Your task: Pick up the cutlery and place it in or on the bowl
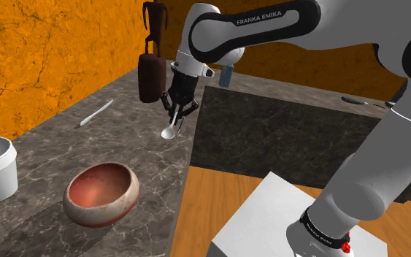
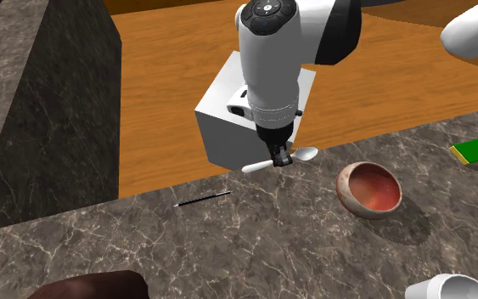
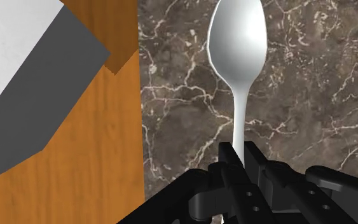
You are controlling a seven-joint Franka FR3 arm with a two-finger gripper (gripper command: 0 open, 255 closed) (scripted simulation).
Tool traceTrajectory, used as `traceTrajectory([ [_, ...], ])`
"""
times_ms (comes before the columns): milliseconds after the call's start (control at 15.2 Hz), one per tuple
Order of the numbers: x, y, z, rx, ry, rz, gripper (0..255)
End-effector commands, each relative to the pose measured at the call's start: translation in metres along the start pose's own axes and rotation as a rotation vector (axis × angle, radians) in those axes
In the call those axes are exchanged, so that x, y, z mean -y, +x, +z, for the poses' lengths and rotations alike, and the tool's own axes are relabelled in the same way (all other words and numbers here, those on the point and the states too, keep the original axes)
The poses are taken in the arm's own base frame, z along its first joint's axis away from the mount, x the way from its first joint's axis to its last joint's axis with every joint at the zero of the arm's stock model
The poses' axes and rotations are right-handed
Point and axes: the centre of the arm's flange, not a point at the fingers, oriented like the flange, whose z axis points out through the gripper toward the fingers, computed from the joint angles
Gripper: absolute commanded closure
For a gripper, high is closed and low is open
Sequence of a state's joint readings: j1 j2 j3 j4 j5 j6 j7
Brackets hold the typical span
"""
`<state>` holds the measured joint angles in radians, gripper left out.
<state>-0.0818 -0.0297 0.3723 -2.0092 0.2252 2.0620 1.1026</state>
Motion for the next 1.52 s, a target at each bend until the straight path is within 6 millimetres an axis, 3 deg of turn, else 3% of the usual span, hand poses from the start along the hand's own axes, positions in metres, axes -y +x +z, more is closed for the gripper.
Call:
traceTrajectory([
  [0, 0.002, -0.001, -0.011, 0.000, 0.000, 0.000, 255],
  [264, 0.004, -0.004, -0.029, 0.000, 0.000, 0.000, 255],
  [1452, 0.107, -0.215, 0.007, 0.000, 0.000, 0.000, 255],
])
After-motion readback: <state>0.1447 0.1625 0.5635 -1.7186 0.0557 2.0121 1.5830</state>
